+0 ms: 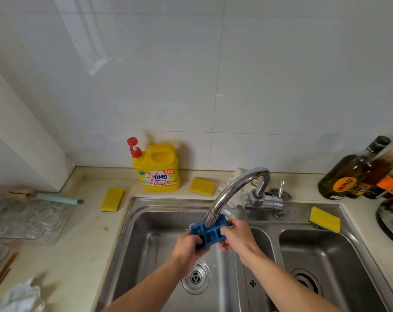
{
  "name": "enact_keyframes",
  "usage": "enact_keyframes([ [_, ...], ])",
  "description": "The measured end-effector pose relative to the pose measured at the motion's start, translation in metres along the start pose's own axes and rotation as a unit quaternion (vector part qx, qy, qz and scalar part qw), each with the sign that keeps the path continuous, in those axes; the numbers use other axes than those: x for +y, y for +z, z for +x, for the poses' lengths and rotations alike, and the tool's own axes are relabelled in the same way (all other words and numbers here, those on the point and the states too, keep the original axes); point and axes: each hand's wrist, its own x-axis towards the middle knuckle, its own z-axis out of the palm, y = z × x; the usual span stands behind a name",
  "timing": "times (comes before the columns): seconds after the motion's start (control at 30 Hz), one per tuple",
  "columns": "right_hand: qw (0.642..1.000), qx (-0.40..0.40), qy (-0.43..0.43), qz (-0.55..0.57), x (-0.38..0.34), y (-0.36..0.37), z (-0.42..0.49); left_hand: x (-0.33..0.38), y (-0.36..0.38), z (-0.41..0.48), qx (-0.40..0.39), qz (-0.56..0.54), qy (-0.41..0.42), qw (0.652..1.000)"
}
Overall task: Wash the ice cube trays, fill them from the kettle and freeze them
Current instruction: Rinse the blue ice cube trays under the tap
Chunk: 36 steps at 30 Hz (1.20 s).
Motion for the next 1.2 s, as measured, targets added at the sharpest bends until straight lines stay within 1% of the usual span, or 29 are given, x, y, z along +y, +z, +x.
enact_keyframes([
  [0.07, 1.0, -0.01, -0.013, -0.008, -0.002, 0.002, -0.003, -0.002, 0.002, 0.0, -0.01, 0.018, -0.005, 1.0],
  [0.17, 0.999, -0.025, -0.017, -0.014, -0.001, -0.003, -0.002, 0.003, 0.004, 0.001, -0.02, 0.068, 0.028, 0.997],
  [0.23, 0.998, -0.055, 0.009, 0.02, 0.001, -0.009, -0.001, 0.009, 0.002, 0.001, -0.015, 0.093, 0.039, 0.995],
  [0.3, 0.995, -0.07, 0.041, 0.054, 0.0, -0.014, -0.002, 0.013, -0.002, 0.002, -0.027, 0.11, 0.031, 0.993],
  [0.4, 0.996, -0.032, 0.063, 0.056, -0.001, -0.016, -0.001, 0.017, -0.005, -0.002, -0.078, 0.094, -0.02, 0.992],
  [0.47, 0.997, -0.022, 0.055, 0.044, -0.002, -0.014, 0.0, 0.02, -0.006, -0.003, -0.089, 0.068, -0.072, 0.991],
  [0.6, 0.997, -0.069, 0.016, 0.019, -0.004, -0.004, -0.005, 0.02, -0.015, 0.005, -0.137, 0.012, -0.151, 0.979],
  [0.7, 0.996, -0.084, 0.002, 0.013, -0.004, -0.003, -0.005, 0.022, -0.018, 0.008, -0.175, 0.039, -0.179, 0.967],
  [0.77, 0.996, -0.088, -0.002, 0.019, 0.0, -0.008, -0.003, 0.022, -0.016, 0.011, -0.185, 0.055, -0.195, 0.962],
  [0.83, 0.998, -0.056, -0.014, -0.015, 0.004, -0.019, 0.0, 0.02, -0.011, 0.014, -0.179, 0.059, -0.197, 0.962],
  [0.87, 0.999, -0.021, -0.027, -0.033, 0.006, -0.027, 0.002, 0.019, -0.008, 0.016, -0.169, 0.062, -0.191, 0.965],
  [0.93, 0.995, 0.073, -0.055, -0.032, 0.007, -0.048, 0.012, 0.016, -0.002, 0.019, -0.137, 0.064, -0.172, 0.973],
  [1.0, 0.984, 0.16, -0.078, -0.023, 0.004, -0.076, 0.024, 0.012, 0.002, 0.022, -0.111, 0.061, -0.158, 0.979],
  [1.03, 0.978, 0.19, -0.086, -0.026, 0.001, -0.089, 0.031, 0.011, 0.004, 0.023, -0.104, 0.059, -0.153, 0.981],
  [1.13, 0.963, 0.245, -0.098, -0.052, -0.011, -0.123, 0.051, 0.008, 0.006, 0.023, -0.098, 0.053, -0.139, 0.984],
  [1.2, 0.96, 0.254, -0.096, -0.063, -0.017, -0.141, 0.065, 0.008, 0.008, 0.021, -0.093, 0.05, -0.133, 0.985],
])
